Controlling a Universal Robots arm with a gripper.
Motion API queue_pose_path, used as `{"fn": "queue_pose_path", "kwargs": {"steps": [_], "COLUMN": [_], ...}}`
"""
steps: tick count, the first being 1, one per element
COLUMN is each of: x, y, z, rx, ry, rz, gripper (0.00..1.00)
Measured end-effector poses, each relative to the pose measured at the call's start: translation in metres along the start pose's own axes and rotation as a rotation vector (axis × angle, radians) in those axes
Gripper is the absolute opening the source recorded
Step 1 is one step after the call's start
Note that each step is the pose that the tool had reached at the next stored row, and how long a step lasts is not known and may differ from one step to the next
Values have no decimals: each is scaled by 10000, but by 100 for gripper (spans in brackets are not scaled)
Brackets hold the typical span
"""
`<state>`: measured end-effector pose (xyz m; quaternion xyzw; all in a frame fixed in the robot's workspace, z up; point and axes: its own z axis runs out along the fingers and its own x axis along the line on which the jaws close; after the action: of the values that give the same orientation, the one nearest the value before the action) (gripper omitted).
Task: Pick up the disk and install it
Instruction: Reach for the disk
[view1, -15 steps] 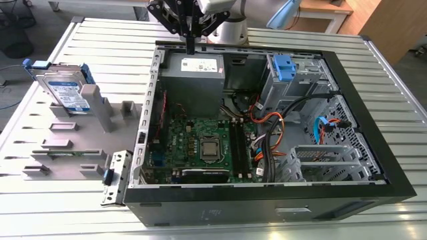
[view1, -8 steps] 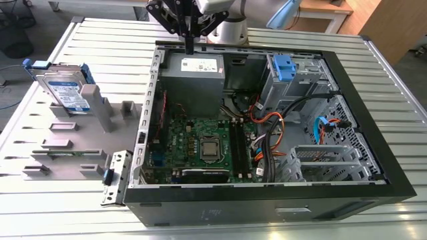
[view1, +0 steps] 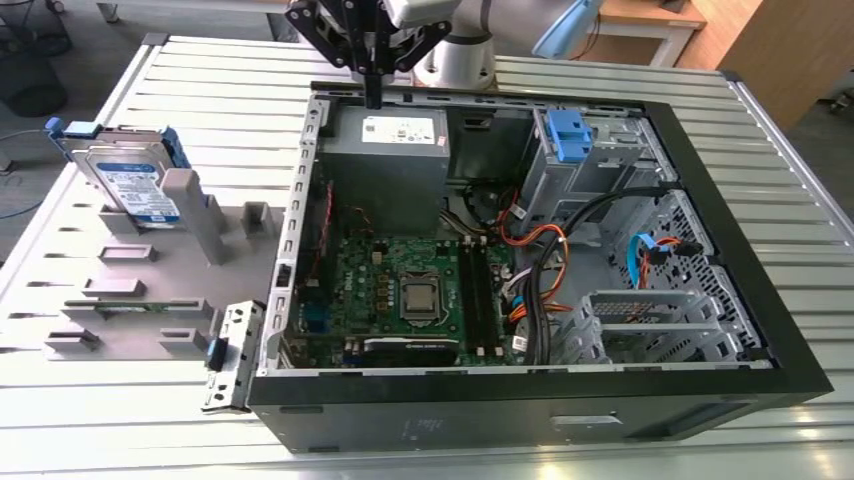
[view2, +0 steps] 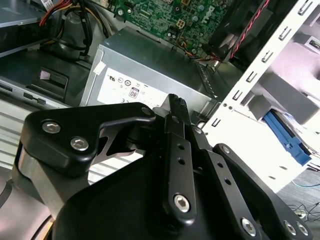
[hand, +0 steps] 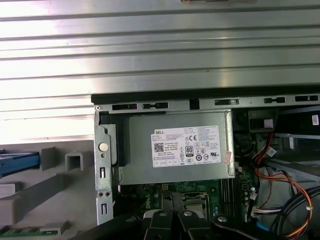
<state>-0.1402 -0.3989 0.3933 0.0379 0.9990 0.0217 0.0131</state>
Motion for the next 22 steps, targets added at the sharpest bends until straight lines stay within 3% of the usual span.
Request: {"fn": "queue_pose_path", "kwargs": {"steps": [22], "x": [90], "y": [-7], "z": [-2], "rx": [-1], "ry": [0], "rz": [0], "gripper": [11]}}
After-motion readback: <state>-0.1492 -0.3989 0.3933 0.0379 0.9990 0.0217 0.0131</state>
